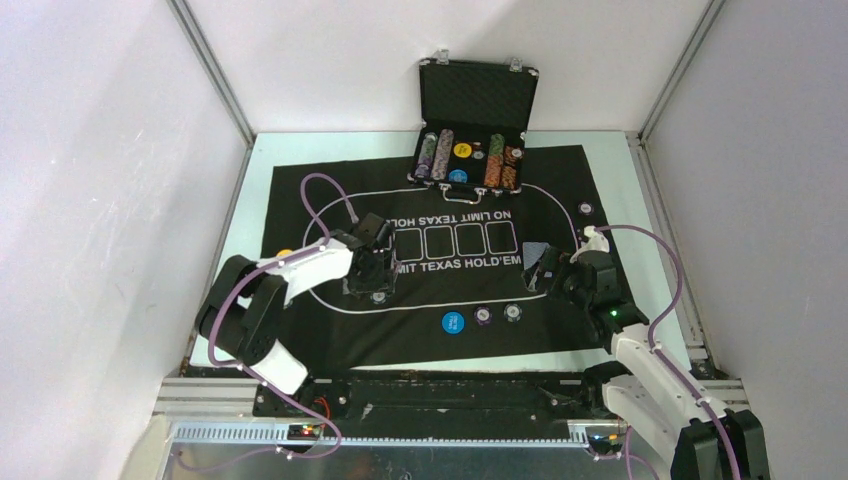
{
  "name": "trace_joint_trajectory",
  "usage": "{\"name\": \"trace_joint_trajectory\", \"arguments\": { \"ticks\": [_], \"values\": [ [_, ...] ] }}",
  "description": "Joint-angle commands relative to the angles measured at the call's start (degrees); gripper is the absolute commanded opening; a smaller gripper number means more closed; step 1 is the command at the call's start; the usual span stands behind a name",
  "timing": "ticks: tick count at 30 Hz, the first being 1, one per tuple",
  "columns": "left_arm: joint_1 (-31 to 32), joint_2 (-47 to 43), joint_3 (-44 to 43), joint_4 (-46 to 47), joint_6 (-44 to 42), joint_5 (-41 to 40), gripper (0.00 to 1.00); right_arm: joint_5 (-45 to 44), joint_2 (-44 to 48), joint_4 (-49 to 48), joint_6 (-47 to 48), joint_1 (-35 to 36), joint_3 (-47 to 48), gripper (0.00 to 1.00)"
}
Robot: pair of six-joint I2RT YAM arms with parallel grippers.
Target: Distribute texas hold em gaming equipment
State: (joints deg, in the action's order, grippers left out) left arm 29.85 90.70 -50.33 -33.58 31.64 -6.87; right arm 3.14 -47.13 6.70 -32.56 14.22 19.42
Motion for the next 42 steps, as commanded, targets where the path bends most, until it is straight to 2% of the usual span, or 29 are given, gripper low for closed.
{"name": "trace_joint_trajectory", "arguments": {
  "ticks": [1, 11, 22, 30, 42],
  "values": [
    [1.8, 0.5, 1.0, -0.3, 0.8, 2.2, 0.65, -1.3, -0.4, -1.8, 0.5, -0.1, 0.0, 1.0],
    [3.7, 4.7, -0.3, 0.5, 1.4, 3.2, 0.49, -1.4, -0.4, -1.6, 0.6, -0.1, -0.2, 1.0],
    [3.7, 4.9, -0.5, 0.5, 2.5, 1.0, 0.42, -1.4, 0.0, -1.6, 0.6, -0.1, -0.2, 1.0],
    [3.7, -0.3, -0.9, -2.5, 4.8, -4.1, 0.34, -0.9, -0.1, -2.0, 0.7, 0.0, -0.4, 1.0],
    [1.3, -7.1, -0.2, -6.7, 7.3, -10.5, 0.29, -0.9, 0.1, -2.0, 0.7, -0.1, -0.4, 1.0]
  ]
}}
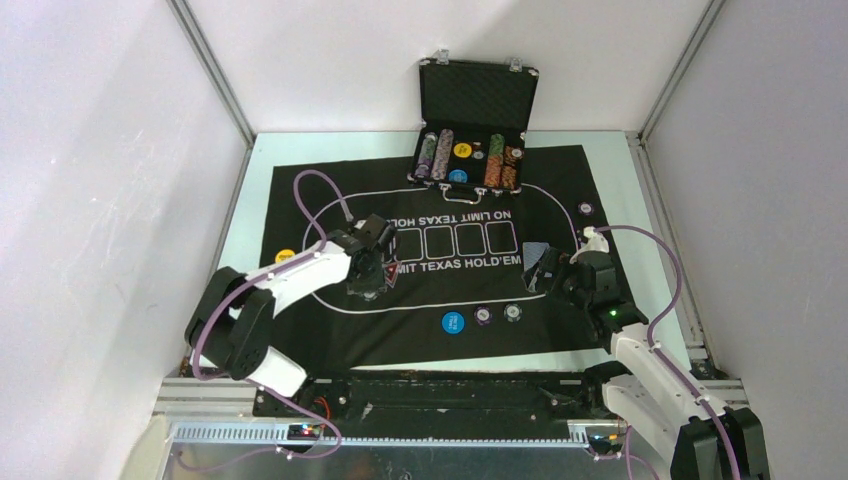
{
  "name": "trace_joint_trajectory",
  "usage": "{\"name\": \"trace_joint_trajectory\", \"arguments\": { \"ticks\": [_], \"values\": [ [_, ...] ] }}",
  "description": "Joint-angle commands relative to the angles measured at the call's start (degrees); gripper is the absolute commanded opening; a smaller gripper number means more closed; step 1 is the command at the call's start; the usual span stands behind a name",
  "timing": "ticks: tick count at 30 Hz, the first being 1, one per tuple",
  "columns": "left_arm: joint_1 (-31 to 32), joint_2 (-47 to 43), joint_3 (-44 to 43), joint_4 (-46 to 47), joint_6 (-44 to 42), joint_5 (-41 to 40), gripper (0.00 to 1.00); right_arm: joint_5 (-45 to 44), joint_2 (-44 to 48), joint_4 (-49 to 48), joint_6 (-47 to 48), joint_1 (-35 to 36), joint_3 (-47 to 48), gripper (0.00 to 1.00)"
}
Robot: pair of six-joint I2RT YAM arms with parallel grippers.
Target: Distribute texas hold em gaming equipment
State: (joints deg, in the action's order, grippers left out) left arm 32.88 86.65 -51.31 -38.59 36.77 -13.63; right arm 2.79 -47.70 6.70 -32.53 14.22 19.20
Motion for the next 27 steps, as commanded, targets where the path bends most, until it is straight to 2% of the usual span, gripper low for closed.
{"name": "trace_joint_trajectory", "arguments": {
  "ticks": [1, 6, 11, 15, 19, 22, 27],
  "values": [
    [-2.4, -3.5, 1.2, -1.7, 2.3, -4.1, 0.28, -0.7, 0.7, -2.0, 0.7, -0.1, -0.2, 1.0],
    [-10.8, -8.2, 5.4, -1.4, 3.8, -6.1, 0.25, -0.5, 0.4, -2.4, 0.6, -0.1, -0.2, 1.0],
    [-23.6, -14.0, 9.1, -0.8, 5.9, -10.2, 0.22, -0.1, 0.3, -2.4, 0.5, -0.2, -0.2, 1.0],
    [-31.4, -19.0, 10.8, 2.5, 7.0, -10.1, 0.23, -0.2, 0.6, -2.2, 0.5, -0.2, -0.2, 1.0],
    [-39.3, -19.6, 11.6, 5.1, 6.9, -8.2, 0.23, -0.2, 0.6, -2.2, 0.6, -0.2, -0.2, 1.0],
    [-42.5, -18.2, 11.5, 6.7, 6.7, -5.3, 0.23, -0.4, 0.5, -2.2, 0.6, -0.2, -0.2, 1.0],
    [-44.5, -15.3, 10.8, 5.6, 7.2, -7.1, 0.23, -0.7, 0.3, -2.2, 0.5, -0.3, -0.2, 1.0]
  ]
}}
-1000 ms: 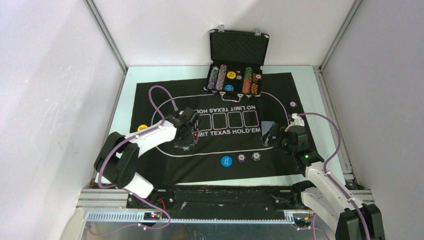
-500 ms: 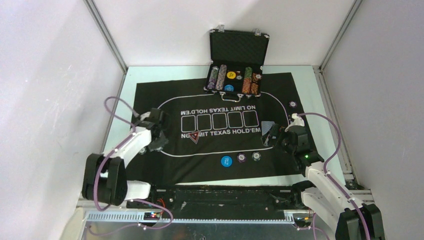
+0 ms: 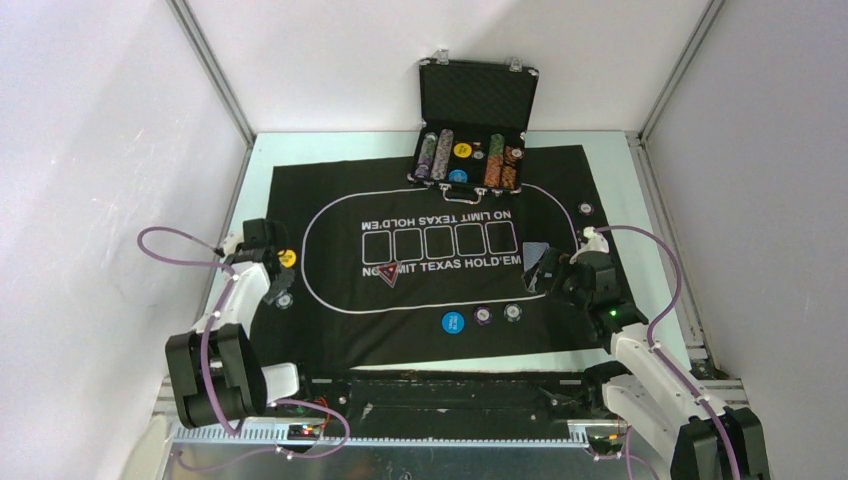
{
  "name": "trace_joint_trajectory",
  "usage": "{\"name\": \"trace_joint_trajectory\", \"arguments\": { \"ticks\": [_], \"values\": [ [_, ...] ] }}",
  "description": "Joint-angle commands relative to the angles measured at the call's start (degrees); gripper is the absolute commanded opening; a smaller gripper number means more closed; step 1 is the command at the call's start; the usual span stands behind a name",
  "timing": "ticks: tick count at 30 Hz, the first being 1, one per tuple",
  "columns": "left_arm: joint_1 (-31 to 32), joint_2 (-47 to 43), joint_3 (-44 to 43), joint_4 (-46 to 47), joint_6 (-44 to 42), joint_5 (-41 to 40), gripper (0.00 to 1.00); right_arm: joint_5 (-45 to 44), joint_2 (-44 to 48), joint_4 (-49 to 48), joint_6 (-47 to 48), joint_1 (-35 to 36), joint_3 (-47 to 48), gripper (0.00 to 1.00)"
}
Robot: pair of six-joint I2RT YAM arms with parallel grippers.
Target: Distribute texas hold em gaming equipment
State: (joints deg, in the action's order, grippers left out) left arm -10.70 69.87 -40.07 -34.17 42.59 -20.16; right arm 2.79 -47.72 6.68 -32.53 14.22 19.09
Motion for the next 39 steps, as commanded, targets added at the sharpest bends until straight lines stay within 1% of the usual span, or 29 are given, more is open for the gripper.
{"name": "trace_joint_trajectory", "arguments": {
  "ticks": [1, 5, 14, 15, 16, 21, 22, 25, 26, 28, 33, 35, 36, 37, 39],
  "values": [
    [-1.0, 1.9, -0.4, 1.0, 1.4, -0.6, 0.24, -0.8, 0.3, -2.1, 0.5, -0.3, -0.1, 1.0],
    [-1.0, 2.8, 0.1, 1.3, 1.5, -0.5, 0.27, -0.8, 0.0, -2.3, 0.6, -0.3, -0.1, 1.0],
    [-1.0, 6.1, 0.5, 1.2, 1.4, 1.1, 0.29, -1.2, -0.2, -2.3, 0.8, -0.3, -0.1, 1.0],
    [-1.0, 6.1, 0.6, 1.3, 1.4, 1.2, 0.3, -1.2, -0.3, -2.3, 0.9, -0.3, -0.1, 1.0],
    [-1.0, 6.0, 0.8, 1.5, 1.4, 1.3, 0.34, -1.1, -0.4, -2.4, 0.8, -0.3, -0.1, 1.0],
    [-1.0, 5.7, 0.8, 0.8, 1.7, 0.6, 0.4, -1.1, -0.5, -2.4, 0.9, -0.3, -0.1, 1.0],
    [-1.0, 5.5, 1.0, 0.8, 1.8, 0.6, 0.43, -1.1, -0.5, -2.4, 0.9, -0.3, -0.1, 1.0],
    [-1.0, 4.6, 0.9, 0.6, 2.1, 0.2, 0.49, -0.9, -0.5, -2.5, 0.9, -0.3, -0.1, 1.0],
    [-0.9, 4.4, 0.9, 0.3, 2.2, 0.0, 0.53, -0.9, -0.5, -2.5, 1.0, -0.3, -0.1, 1.0],
    [-1.0, 3.0, 0.9, 0.0, 2.7, -0.5, 0.58, -0.8, -0.5, -2.5, 1.0, -0.3, -0.1, 1.0],
    [-1.0, -0.5, 1.0, -1.3, 3.7, -1.0, 0.66, -0.4, -0.1, -2.4, 0.9, -0.3, -0.1, 1.0],
    [-1.0, -2.7, 1.0, -2.2, 4.3, -1.2, 0.75, -0.4, 0.2, -2.3, 0.9, -0.3, -0.1, 1.0],
    [-1.0, -4.4, 0.9, -2.5, 4.7, -1.2, 0.88, -0.5, 0.3, -2.2, 0.9, -0.3, -0.1, 1.0],
    [-1.0, -5.4, 0.7, -2.7, 4.8, -1.1, 0.97, -0.5, 0.6, -2.1, 0.9, -0.3, -0.1, 1.0],
    [-0.8, -9.0, 0.7, -2.1, 5.0, -0.1, 0.99, -0.5, 1.0, -1.9, 0.7, -0.3, -0.1, 1.0]
  ]
}}
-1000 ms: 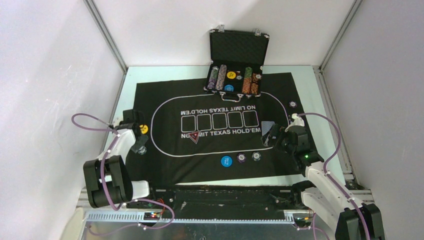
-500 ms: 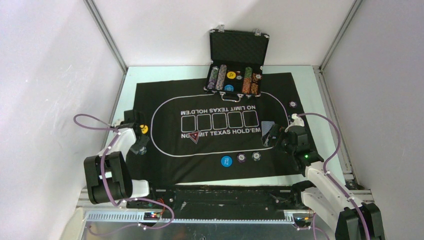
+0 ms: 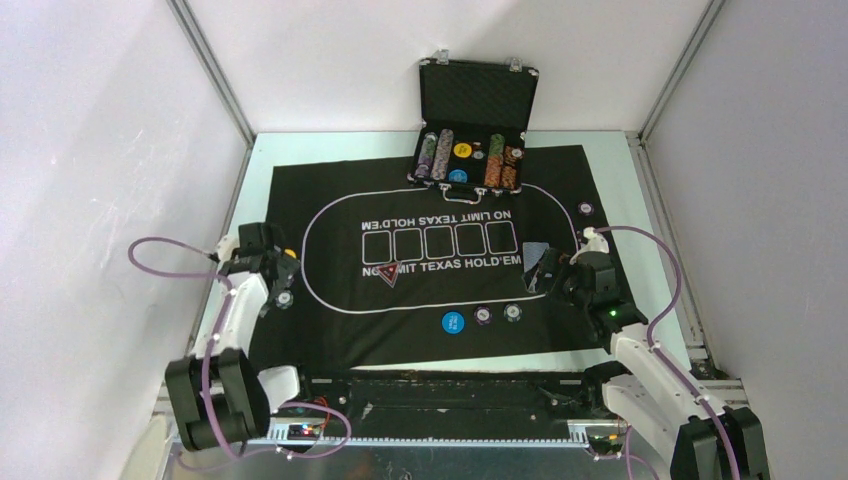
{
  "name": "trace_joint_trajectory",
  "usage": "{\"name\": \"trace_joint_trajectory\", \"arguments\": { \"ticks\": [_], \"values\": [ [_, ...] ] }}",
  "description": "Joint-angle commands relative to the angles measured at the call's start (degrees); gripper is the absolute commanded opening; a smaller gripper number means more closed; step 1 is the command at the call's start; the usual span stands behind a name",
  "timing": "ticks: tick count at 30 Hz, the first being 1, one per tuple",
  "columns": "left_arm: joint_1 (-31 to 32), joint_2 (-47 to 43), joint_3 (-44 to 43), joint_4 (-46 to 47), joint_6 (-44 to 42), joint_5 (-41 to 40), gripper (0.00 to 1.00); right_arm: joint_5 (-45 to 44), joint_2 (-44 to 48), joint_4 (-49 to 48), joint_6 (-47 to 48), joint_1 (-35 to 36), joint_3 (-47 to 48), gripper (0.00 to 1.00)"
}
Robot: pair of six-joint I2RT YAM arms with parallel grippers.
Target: Distribute texas hold em gaming equipment
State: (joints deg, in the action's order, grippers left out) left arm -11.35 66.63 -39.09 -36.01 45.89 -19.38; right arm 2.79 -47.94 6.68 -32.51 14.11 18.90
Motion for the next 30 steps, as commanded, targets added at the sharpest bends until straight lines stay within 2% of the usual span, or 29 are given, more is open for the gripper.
{"name": "trace_joint_trajectory", "arguments": {
  "ticks": [1, 4, 7, 8, 10, 14, 18, 21, 23, 26, 30],
  "values": [
    [0.1, -8.7, -0.2, 0.3, 1.8, 0.2, 0.99, -0.4, 1.3, -1.8, 0.5, -0.2, 0.1, 1.0],
    [2.2, -13.8, -0.6, 4.4, 2.2, 1.9, 1.0, 1.1, 1.2, -2.1, -0.5, -0.3, 0.1, 1.0],
    [8.6, -15.5, -2.9, 7.7, 2.6, 1.0, 1.0, 2.5, 1.2, -2.2, -1.4, -0.8, 0.1, 1.0],
    [9.7, -14.5, -4.6, 8.7, 2.6, 0.5, 1.0, 3.6, 1.5, -2.2, -1.7, -1.1, 0.1, 1.0],
    [16.1, -12.1, -7.3, 10.7, 1.4, 0.0, 1.0, 4.9, 2.4, -1.7, -2.7, -2.1, 0.1, 1.0],
    [21.3, -6.5, -10.2, 14.6, -1.4, 2.3, 1.0, 5.8, 3.9, -0.9, -5.3, -4.2, -0.1, 1.0],
    [23.3, -3.1, -10.8, 16.5, -3.9, 4.1, 1.0, 9.9, 3.5, -1.2, -5.7, -7.0, 0.6, 1.0],
    [23.4, -2.4, -8.8, 19.3, -5.6, 5.5, 1.0, 19.6, 2.6, -5.4, -5.6, -9.0, 0.6, 1.0],
    [23.4, -2.3, -7.8, 19.8, -6.4, 4.9, 1.0, 22.8, 2.0, -8.4, -6.6, -10.1, 0.8, 1.0],
    [23.4, -2.9, -6.5, 21.2, -7.4, 3.9, 1.0, 23.5, 0.9, -8.8, -6.7, -10.9, 2.4, 1.0],
    [23.1, -4.0, -4.5, 22.4, -9.0, 5.0, 1.0, 19.9, -0.4, -4.8, -7.3, -10.9, 5.6, 1.0]
  ]
}}
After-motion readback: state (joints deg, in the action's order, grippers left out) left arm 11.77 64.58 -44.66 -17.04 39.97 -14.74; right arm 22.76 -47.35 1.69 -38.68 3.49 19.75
